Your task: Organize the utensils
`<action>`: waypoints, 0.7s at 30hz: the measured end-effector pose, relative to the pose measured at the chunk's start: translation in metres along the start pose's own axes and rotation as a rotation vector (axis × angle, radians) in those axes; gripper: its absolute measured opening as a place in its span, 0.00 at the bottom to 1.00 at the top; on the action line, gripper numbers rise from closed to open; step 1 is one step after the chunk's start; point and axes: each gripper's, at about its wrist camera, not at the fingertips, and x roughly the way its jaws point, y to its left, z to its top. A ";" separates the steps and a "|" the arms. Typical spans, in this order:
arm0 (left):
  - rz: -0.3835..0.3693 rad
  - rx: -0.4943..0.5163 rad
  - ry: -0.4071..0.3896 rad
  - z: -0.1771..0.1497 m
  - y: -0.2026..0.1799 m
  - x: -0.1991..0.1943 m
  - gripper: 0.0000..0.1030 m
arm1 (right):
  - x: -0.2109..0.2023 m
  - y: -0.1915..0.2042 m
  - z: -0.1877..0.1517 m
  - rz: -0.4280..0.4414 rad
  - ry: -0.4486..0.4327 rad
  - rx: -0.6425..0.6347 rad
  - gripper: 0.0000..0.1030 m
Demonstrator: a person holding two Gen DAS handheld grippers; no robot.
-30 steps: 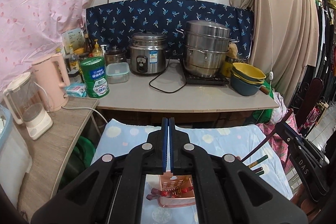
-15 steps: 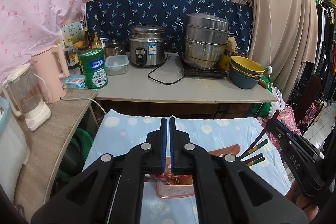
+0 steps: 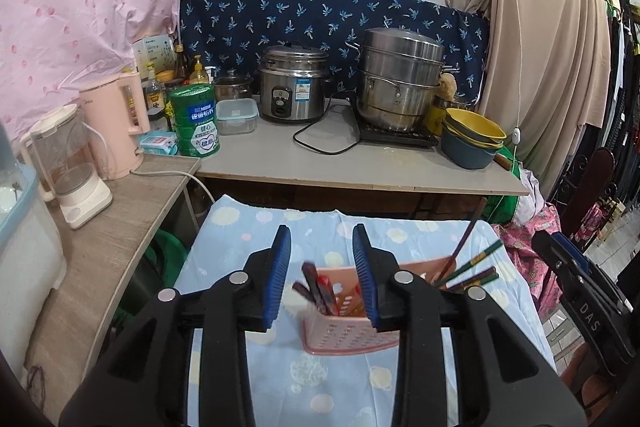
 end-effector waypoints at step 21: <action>0.068 0.050 0.072 -0.089 -0.015 -0.048 0.57 | -0.080 0.004 -0.089 -0.019 0.145 -0.027 0.57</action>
